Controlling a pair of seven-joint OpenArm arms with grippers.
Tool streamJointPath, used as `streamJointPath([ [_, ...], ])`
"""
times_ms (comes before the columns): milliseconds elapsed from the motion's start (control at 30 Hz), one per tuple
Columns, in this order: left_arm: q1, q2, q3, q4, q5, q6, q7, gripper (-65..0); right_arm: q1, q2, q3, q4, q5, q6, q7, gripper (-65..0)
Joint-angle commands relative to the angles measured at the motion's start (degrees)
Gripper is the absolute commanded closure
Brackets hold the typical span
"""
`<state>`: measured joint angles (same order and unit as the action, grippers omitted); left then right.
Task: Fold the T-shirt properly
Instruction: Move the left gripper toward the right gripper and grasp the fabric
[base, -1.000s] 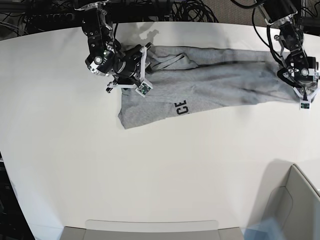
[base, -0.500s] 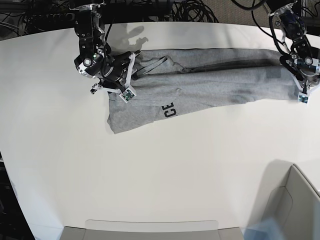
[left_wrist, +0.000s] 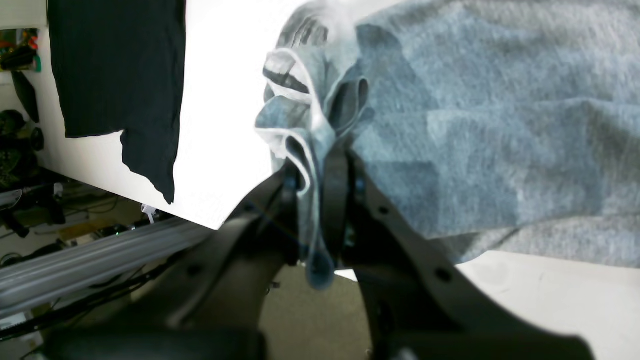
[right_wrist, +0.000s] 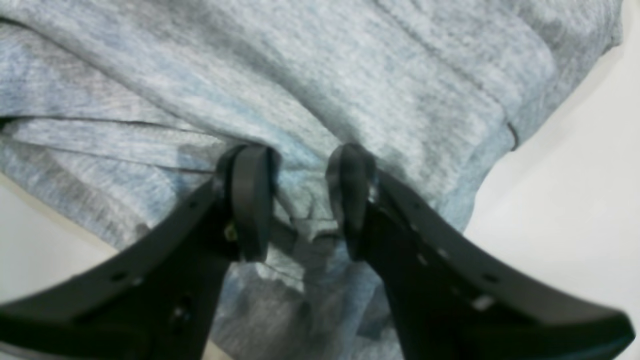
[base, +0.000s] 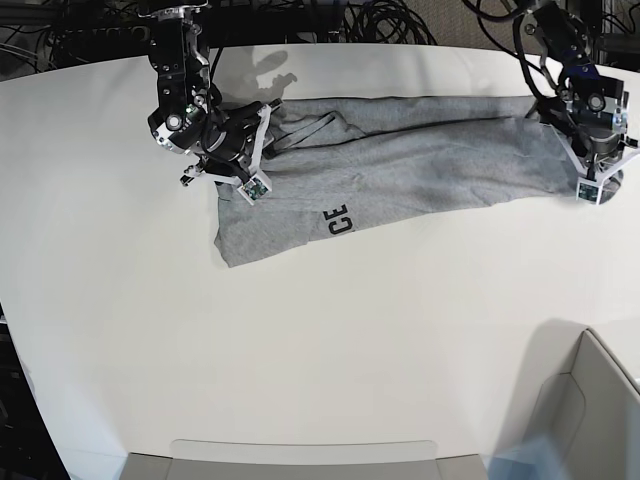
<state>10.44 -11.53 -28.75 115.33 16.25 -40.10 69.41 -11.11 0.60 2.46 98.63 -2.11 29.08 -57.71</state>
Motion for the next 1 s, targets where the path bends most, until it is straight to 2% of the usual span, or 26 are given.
streamJointPath([
  [0,0.7,0.1,1.4,1.1,-0.5,0.1,-0.4,0.0,-0.1,0.1,0.0,0.2,-0.5,-0.2,-1.7,-23.4],
  [233,3.5,3.0,11.2,1.2,-0.5,0.1,-0.4,0.0,0.0,0.1,-0.1,0.2,-0.3,-0.2,-1.7,-23.4],
  [433,3.6,5.2,14.7,1.4,-0.5,0.1,-0.4,0.0,-0.1,0.1,-0.1,0.1,-0.5,-0.2,-1.7,-23.4],
  [700,7.1,5.3,21.2,1.9,-0.5,0.1,-0.4,0.0,0.4,0.1,-0.1,-3.4,-0.4,-0.2,-1.4,-23.4],
  [767,7.5,6.7,21.3,1.9,-0.5,0.1,-0.4,0.0,0.4,0.1,-0.1,-4.0,-0.4,-0.2,-1.3,-23.4],
  [967,10.6,8.1,22.2,1.9,-0.5,0.1,-7.2,0.0,0.9,0.1,-0.1,-4.2,-0.4,-0.1,-1.3,-23.4],
])
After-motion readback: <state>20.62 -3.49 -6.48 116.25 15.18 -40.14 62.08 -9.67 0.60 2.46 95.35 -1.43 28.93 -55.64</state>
